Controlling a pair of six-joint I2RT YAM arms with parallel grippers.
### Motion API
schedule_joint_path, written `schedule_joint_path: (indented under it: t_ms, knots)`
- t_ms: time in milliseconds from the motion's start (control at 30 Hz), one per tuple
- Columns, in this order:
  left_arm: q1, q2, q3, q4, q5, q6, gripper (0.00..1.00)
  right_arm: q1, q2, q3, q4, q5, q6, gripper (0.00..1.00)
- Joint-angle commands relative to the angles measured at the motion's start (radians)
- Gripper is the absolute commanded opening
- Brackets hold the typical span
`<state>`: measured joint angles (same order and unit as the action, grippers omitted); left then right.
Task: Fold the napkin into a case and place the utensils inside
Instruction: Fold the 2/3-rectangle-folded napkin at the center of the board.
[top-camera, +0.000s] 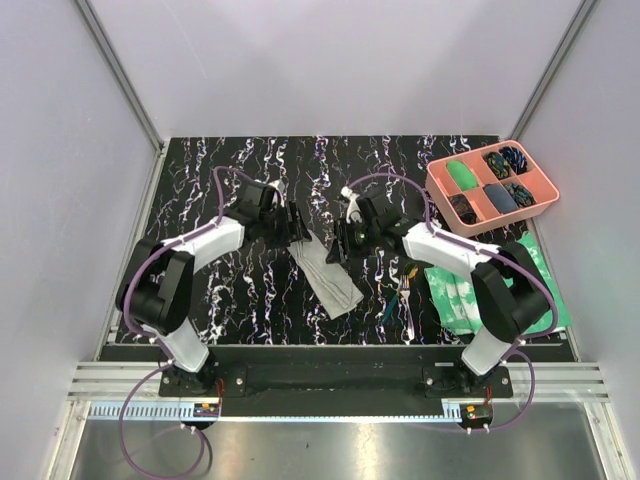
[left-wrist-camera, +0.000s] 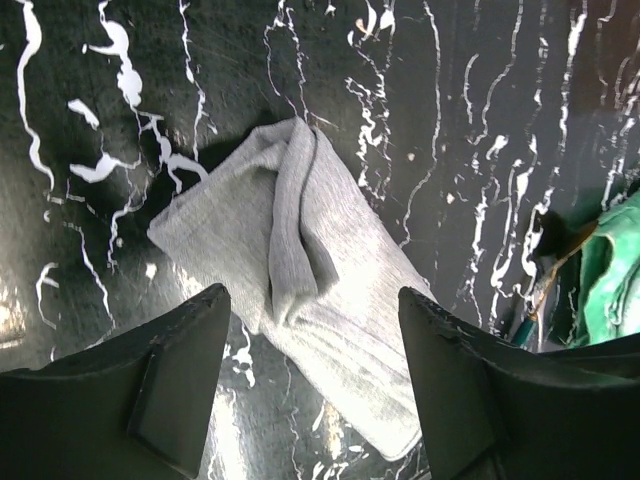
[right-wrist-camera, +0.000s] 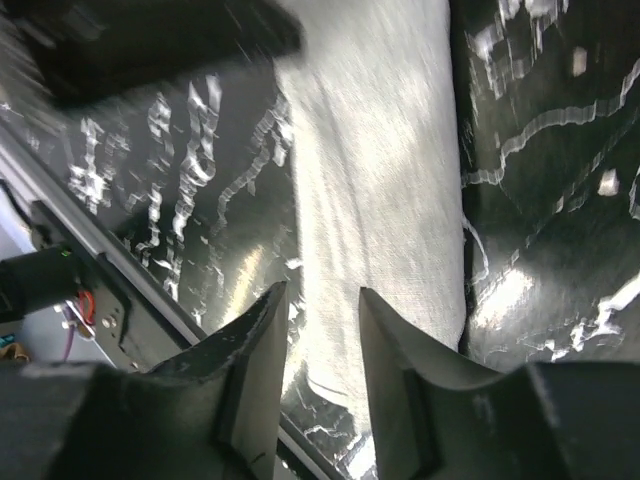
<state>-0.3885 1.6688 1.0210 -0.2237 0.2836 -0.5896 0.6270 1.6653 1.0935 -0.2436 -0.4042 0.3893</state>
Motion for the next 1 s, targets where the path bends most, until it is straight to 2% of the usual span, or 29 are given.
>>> schedule_joint_path:
  t_ms: [0, 200, 300, 333, 400, 433, 533, 667, 800, 867, 967]
  knots:
    - [0.0, 0.048, 0.065, 0.02, 0.019, 0.025, 0.7, -0.006, -0.001, -0.079, 0.047, -0.013, 0.046, 0.41]
    - [0.0, 0.083, 0.06, 0.063, 0.02, 0.016, 0.63, -0.007, -0.025, -0.176, 0.09, -0.024, 0.083, 0.4]
    - [0.0, 0.094, 0.07, 0.063, 0.003, 0.016, 0.56, -0.004, -0.029, -0.23, 0.13, -0.048, 0.108, 0.39]
    - [0.007, 0.095, 0.073, 0.064, 0.009, 0.016, 0.46, -0.006, -0.032, -0.248, 0.148, -0.051, 0.114, 0.38]
    - [0.013, 0.106, 0.083, 0.066, 0.025, 0.019, 0.37, 0.0, -0.048, -0.309, 0.194, -0.039, 0.126, 0.36]
    - [0.017, 0.108, 0.083, 0.067, 0.029, 0.02, 0.29, 0.003, -0.055, -0.354, 0.228, -0.039, 0.131, 0.36]
    - [0.028, 0.121, 0.085, 0.076, 0.051, 0.022, 0.2, 0.017, -0.072, -0.411, 0.303, -0.03, 0.149, 0.35]
    - [0.054, 0.149, 0.079, 0.107, 0.11, 0.013, 0.0, 0.023, -0.056, -0.412, 0.314, -0.031, 0.139, 0.34]
    - [0.063, 0.149, 0.079, 0.135, 0.169, 0.008, 0.0, 0.023, -0.108, -0.356, 0.212, 0.037, 0.076, 0.35]
    - [0.068, 0.151, 0.074, 0.147, 0.216, -0.022, 0.0, 0.023, -0.133, -0.304, 0.161, 0.063, 0.022, 0.38]
    - [0.077, 0.154, 0.048, 0.213, 0.299, -0.11, 0.0, 0.023, -0.147, -0.225, 0.135, 0.096, -0.041, 0.53]
